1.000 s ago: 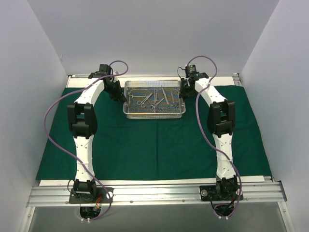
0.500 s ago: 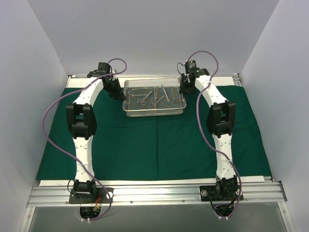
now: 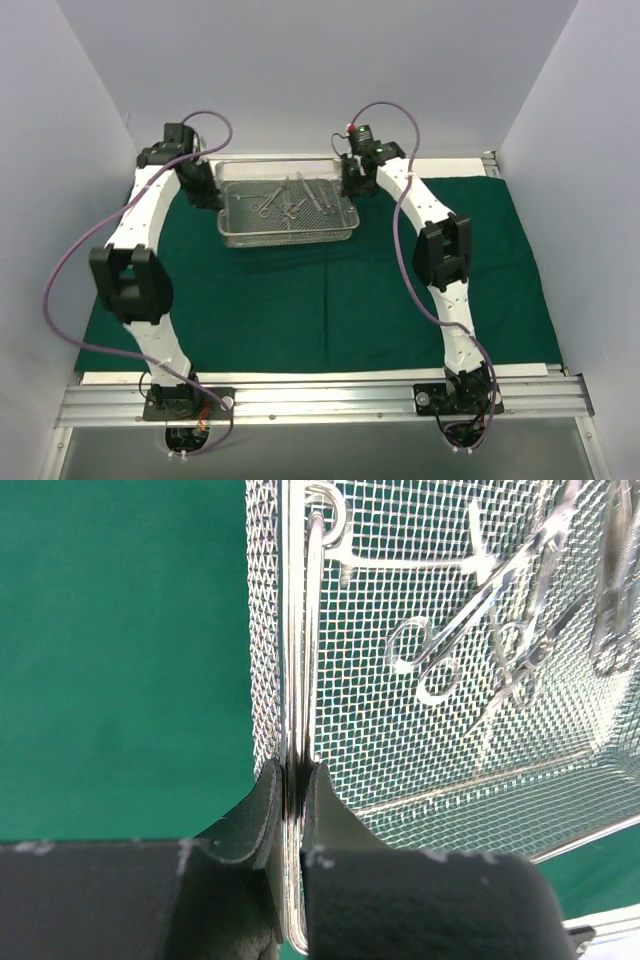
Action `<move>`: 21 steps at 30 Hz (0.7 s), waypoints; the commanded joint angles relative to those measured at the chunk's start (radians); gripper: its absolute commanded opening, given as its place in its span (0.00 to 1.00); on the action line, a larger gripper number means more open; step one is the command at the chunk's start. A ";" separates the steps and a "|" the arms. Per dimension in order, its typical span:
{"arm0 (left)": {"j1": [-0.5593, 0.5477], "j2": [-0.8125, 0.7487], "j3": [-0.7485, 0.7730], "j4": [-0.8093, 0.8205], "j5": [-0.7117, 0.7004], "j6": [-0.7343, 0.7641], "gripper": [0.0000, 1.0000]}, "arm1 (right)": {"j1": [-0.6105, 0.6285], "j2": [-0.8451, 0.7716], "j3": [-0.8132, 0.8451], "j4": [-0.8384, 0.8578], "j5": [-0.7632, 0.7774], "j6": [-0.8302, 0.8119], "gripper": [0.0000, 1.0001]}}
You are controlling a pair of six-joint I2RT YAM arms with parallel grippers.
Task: Open and lay out the surgical kit
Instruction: Place the container in the surgical kit.
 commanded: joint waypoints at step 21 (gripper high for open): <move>0.214 -0.607 -0.801 0.105 -0.159 -0.168 0.02 | 0.379 0.019 0.017 0.220 -0.069 0.014 0.00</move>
